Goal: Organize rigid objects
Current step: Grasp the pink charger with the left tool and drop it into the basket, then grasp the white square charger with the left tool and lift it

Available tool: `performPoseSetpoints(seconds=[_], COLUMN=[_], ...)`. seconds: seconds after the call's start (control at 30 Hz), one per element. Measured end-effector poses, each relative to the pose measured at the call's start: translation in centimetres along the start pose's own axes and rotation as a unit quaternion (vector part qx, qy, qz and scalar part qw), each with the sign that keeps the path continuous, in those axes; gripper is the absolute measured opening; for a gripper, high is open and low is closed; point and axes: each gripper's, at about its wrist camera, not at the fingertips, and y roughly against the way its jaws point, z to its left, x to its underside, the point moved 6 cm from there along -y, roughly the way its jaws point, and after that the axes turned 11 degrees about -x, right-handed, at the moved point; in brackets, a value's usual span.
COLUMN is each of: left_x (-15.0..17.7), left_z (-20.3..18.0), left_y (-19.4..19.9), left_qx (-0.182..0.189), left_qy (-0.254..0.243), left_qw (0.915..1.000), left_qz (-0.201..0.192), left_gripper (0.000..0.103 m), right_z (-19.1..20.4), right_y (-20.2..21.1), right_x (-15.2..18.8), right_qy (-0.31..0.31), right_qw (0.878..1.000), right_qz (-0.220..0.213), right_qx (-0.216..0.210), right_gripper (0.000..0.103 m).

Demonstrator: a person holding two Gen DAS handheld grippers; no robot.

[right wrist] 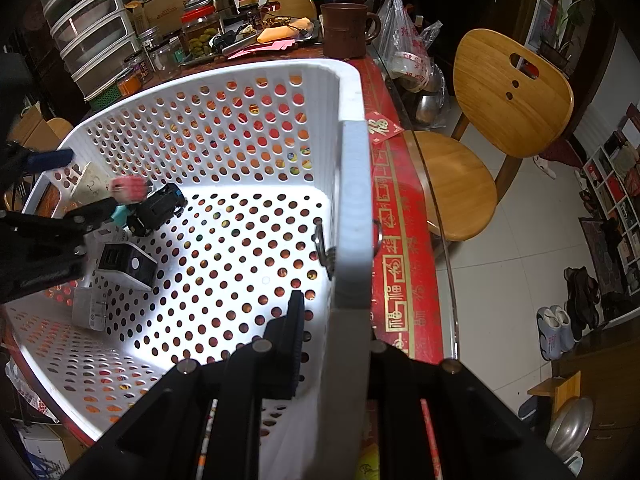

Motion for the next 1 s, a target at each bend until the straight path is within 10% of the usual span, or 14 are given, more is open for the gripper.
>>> performPoseSetpoints(seconds=[0.6, 1.0], left_x=[8.0, 19.5], left_z=[15.4, 15.0], left_y=[6.7, -6.2], left_qx=[0.005, 0.076], left_qy=[0.174, 0.19], left_qw=[0.9797, 0.9785], left_qz=[-0.1, 0.026], left_gripper=[0.102, 0.102], right_z=[0.1, 0.0], right_y=[0.1, 0.1], right_x=[0.0, 0.0], right_qy=[0.0, 0.001], right_qw=[1.0, 1.0], right_qz=[-0.001, -0.003], right_qx=[-0.001, -0.002], right_gripper=[0.013, 0.014])
